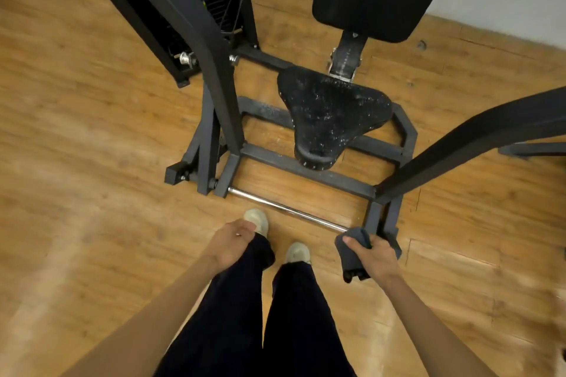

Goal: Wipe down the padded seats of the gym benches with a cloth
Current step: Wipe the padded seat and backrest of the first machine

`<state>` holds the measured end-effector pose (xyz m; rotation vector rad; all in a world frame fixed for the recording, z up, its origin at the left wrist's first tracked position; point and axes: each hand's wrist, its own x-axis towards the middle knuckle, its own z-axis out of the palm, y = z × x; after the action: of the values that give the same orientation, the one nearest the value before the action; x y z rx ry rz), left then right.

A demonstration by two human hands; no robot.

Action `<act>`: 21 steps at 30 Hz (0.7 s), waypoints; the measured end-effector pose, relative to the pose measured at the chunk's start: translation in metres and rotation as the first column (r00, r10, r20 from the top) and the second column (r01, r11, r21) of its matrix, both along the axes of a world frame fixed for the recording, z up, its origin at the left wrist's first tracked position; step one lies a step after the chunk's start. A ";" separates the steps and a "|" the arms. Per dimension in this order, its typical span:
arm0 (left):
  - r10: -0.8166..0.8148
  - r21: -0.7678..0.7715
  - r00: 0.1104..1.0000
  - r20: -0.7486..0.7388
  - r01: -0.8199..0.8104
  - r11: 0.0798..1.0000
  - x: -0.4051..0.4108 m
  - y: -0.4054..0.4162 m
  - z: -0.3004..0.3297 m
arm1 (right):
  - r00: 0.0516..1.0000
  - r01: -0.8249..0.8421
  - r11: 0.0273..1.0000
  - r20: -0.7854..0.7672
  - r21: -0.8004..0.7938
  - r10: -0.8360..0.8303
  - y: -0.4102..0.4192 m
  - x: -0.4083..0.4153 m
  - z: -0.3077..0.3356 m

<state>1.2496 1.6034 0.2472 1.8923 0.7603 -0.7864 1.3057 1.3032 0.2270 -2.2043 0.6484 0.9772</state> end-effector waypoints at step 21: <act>-0.437 0.214 0.779 0.451 0.381 0.900 0.308 -0.073 -0.098 | 0.805 0.268 0.963 0.556 -0.029 -0.208 -0.008 0.243 -0.078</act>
<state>1.5572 1.5307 0.1495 2.2701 0.0649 -0.4797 1.5483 1.2952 0.1487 -2.2708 0.6857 0.1523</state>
